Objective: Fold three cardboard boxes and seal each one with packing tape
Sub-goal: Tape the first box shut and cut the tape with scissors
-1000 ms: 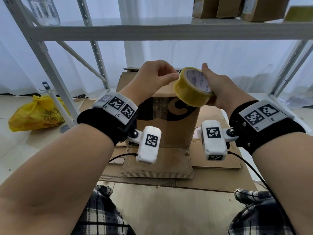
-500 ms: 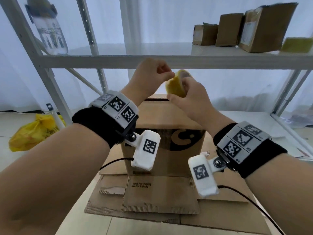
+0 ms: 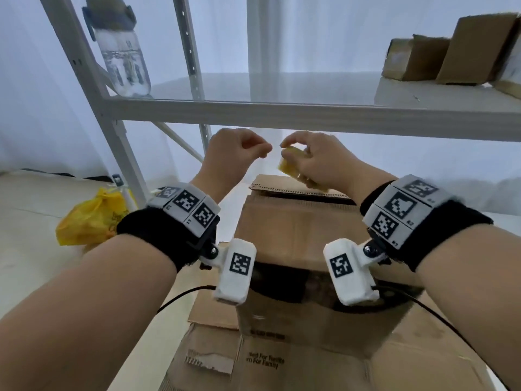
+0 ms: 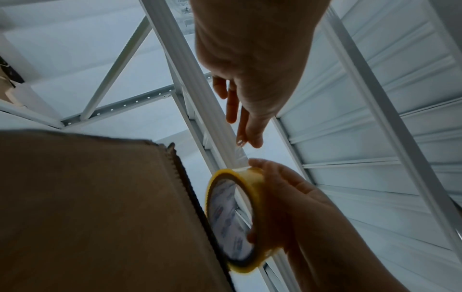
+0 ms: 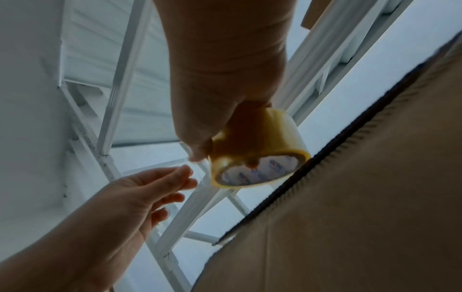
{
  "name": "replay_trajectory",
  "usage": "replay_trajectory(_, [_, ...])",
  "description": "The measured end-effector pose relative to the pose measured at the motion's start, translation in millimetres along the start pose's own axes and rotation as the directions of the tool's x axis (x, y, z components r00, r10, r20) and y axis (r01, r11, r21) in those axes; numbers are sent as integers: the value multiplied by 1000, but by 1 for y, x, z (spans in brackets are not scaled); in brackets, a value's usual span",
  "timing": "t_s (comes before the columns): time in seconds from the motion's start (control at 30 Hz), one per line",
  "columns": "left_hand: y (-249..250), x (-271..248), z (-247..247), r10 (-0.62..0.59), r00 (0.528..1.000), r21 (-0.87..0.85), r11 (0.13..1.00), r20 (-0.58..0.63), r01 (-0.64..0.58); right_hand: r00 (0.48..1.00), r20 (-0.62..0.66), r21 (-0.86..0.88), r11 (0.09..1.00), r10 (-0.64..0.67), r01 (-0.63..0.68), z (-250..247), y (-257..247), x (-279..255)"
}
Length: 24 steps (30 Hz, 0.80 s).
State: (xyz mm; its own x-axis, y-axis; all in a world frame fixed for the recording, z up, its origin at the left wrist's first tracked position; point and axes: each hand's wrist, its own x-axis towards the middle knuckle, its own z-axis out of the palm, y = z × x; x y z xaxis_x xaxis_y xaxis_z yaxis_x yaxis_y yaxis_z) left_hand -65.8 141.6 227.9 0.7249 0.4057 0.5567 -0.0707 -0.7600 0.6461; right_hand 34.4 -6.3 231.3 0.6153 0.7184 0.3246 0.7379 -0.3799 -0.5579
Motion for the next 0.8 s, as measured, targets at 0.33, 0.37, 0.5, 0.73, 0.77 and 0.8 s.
replay_trajectory(0.33, [-17, -11, 2, -128, 975, 181, 979, 183, 94, 995, -69, -150, 987, -70, 59, 15, -5, 14])
replay_trajectory(0.37, [-19, -13, 5, -200, 936, 197, 969, 288, 146, 993, -96, -202, 978, -65, 45, 15, -4, 11])
replay_trajectory(0.5, [-40, -25, 5, -426, 645, 273, 904, 635, 328, 996, -93, -341, 939, 3, -35, 11, 14, -1])
replay_trajectory(0.73, [-59, -47, 20, -388, 653, 131, 904, 650, 407, 994, -58, -241, 964, 96, -108, 26, 26, -12])
replay_trajectory(0.77, [-58, -51, 20, -387, 673, 113, 904, 630, 413, 994, -59, -224, 969, 93, -104, 26, 25, -14])
replay_trajectory(0.8, [-57, -56, 19, -387, 691, 95, 902, 611, 421, 995, -57, -208, 973, 86, -96, 26, 23, -16])
